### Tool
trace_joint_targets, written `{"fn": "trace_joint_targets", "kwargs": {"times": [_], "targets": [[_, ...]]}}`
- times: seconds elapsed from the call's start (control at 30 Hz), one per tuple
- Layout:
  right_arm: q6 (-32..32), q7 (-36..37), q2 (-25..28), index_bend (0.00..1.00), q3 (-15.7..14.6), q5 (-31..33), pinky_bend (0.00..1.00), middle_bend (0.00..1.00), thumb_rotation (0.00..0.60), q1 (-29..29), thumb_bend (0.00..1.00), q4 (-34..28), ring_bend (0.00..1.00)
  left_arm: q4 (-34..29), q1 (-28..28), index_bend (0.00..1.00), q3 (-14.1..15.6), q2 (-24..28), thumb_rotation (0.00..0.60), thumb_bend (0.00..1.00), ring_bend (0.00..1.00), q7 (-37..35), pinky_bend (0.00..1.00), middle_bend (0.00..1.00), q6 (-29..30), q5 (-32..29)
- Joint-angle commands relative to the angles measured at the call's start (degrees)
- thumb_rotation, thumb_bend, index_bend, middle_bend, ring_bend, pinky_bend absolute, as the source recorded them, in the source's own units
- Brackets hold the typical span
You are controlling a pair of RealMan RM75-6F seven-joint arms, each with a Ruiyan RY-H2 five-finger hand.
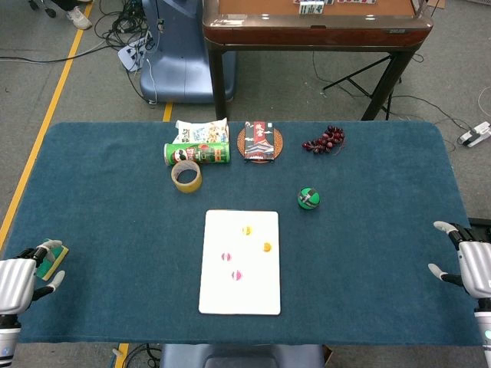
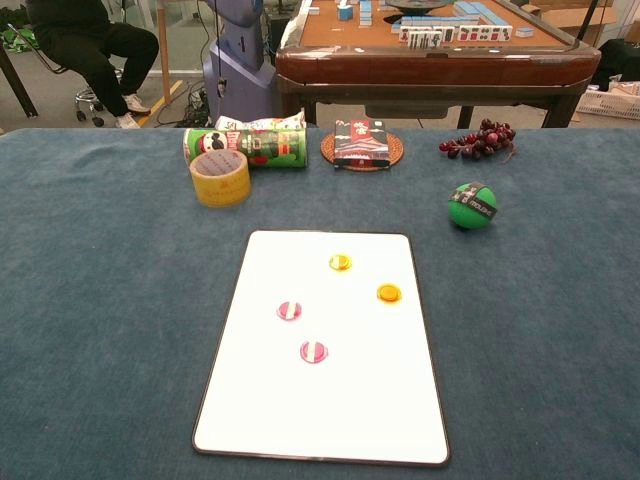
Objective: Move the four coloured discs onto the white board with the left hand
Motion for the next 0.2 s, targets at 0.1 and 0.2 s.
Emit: {"fn": "trace_joint_targets", "kwargs": {"times": [0.1,0.2], "targets": [[-0.5,1.1,0.2,0.25,0.2,0.8,0.48,0.29,0.6,0.0,0.0,0.5,0.29,0.5,0.1,0.39,-0.7,-0.9,0.6,0.27,0.48,0.9,0.71,0.5,-1.9,0.9],[-1.0,1.2,0.2,0.25,0.3,1.3,0.48,0.29,0.6,0.2,0.0,0.7,0.29,0.7,0.3,0.39,-1.0,-1.2,0.6,0.27,0.48,1.1,0.71,0.5,-2.6,1.3]]}}
